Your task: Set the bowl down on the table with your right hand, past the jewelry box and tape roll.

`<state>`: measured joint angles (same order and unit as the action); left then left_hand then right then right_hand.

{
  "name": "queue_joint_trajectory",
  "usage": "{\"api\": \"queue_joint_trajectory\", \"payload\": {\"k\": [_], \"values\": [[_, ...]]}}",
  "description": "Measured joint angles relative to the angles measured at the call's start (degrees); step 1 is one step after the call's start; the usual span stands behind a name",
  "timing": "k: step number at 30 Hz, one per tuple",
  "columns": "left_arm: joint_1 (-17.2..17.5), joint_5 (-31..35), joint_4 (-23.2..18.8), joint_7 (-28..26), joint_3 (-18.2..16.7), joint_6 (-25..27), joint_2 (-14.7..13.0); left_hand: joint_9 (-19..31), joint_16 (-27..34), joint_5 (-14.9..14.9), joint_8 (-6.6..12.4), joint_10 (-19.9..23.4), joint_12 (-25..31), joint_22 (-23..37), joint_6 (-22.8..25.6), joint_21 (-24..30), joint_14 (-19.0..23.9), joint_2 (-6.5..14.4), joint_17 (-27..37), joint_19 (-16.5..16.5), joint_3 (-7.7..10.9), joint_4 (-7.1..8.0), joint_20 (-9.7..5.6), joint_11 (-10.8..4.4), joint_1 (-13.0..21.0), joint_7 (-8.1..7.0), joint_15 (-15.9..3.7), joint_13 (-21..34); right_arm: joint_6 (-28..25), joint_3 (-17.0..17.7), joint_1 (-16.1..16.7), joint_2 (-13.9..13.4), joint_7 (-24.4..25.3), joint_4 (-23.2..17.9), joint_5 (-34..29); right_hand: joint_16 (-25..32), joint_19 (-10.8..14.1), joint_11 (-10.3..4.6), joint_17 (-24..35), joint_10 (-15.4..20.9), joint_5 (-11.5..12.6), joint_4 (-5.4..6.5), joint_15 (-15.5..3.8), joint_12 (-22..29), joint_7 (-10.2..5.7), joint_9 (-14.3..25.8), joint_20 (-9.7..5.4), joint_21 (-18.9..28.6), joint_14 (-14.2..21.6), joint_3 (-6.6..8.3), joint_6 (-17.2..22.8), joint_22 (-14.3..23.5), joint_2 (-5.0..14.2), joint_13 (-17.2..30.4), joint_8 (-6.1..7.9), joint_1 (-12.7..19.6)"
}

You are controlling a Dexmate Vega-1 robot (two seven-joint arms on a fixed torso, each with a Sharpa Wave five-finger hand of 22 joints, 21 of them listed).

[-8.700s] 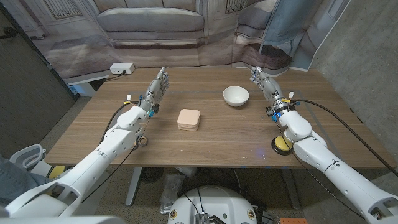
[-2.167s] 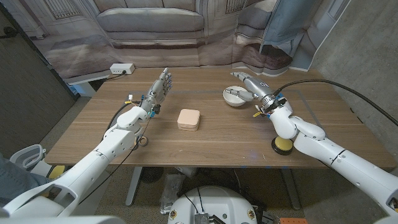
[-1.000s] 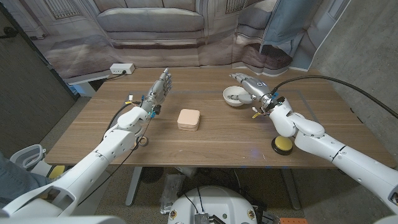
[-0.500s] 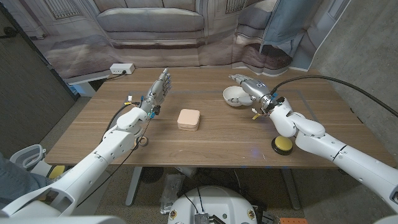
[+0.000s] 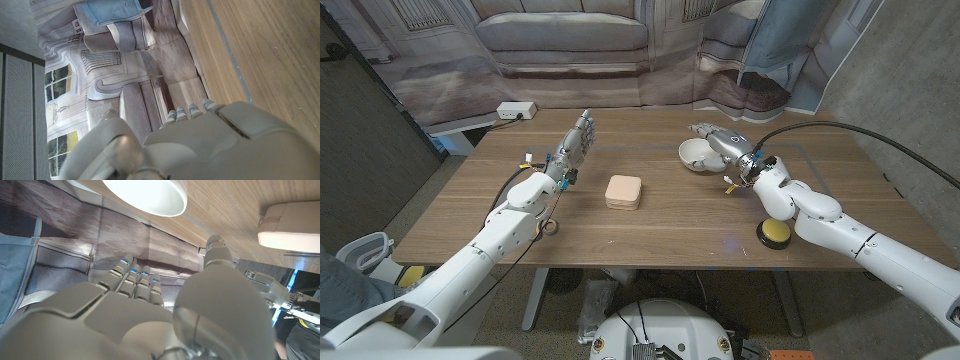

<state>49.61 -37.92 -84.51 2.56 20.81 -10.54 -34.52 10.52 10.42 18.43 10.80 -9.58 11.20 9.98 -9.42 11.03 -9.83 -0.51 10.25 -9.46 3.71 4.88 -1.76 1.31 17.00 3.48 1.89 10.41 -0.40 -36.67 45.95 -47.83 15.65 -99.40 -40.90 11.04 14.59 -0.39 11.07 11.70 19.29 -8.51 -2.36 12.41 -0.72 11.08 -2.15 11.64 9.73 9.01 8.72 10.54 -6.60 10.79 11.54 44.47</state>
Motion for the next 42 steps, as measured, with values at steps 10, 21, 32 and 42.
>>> {"api": "queue_joint_trajectory", "payload": {"k": [10,21,32,42], "values": [[-2.2,-0.9,0.9,2.2,0.3,0.8,0.1,0.0,0.0,0.0,0.00,0.0,0.0,0.0,0.0,0.0,0.0,-0.2,0.0,0.0,0.00,0.00,0.00,0.00,0.2,0.00,0.00,0.0,-0.9,-0.5,0.1,-0.5,-1.6,-0.2,-0.3,0.0,0.2,0.34,0.0,0.3,0.2,0.48,0.32,0.0,0.31,0.0,-0.15,0.0,0.3,-0.48,0.3,0.0,-0.23,0.0,0.00,-0.8],[-5.2,-1.1,0.5,2.9,1.5,4.8,-0.2,0.0,0.0,0.0,0.00,0.0,0.0,0.0,0.0,0.0,0.0,0.1,0.0,0.0,-0.24,-0.24,0.00,0.00,0.5,0.00,0.00,0.0,-0.7,-0.7,0.2,-1.2,-2.8,0.2,-0.2,0.2,0.6,0.39,0.0,1.0,0.4,1.19,0.02,0.5,0.23,0.0,-0.20,0.0,0.6,-0.70,0.9,0.0,0.36,0.0,0.00,-1.4],[-7.0,-0.9,0.8,1.8,3.0,9.3,0.2,0.0,0.0,0.0,0.00,0.0,0.0,0.0,0.0,0.0,0.0,0.1,0.0,0.0,-0.41,-0.07,0.00,0.00,0.5,0.00,0.00,0.0,0.9,-1.8,-0.5,-0.8,-2.7,1.4,-0.8,0.2,1.0,0.39,0.3,1.0,0.9,1.66,0.02,0.5,0.41,0.0,-0.20,0.2,1.2,-1.18,1.6,0.0,0.43,0.0,0.34,-1.5],[-9.0,-0.1,0.5,0.1,4.3,14.0,0.6,0.0,0.0,0.0,0.00,0.0,0.0,0.0,0.0,0.0,0.0,0.1,0.0,0.0,-0.47,0.00,0.00,0.00,0.5,0.00,-0.01,0.0,1.0,-2.9,-2.8,-0.4,-5.3,0.3,-3.2,0.4,1.3,0.39,0.3,1.6,0.9,1.90,0.32,0.5,0.37,0.0,0.01,0.2,1.5,-1.41,1.7,0.0,0.89,0.0,0.33,-1.9]]}}
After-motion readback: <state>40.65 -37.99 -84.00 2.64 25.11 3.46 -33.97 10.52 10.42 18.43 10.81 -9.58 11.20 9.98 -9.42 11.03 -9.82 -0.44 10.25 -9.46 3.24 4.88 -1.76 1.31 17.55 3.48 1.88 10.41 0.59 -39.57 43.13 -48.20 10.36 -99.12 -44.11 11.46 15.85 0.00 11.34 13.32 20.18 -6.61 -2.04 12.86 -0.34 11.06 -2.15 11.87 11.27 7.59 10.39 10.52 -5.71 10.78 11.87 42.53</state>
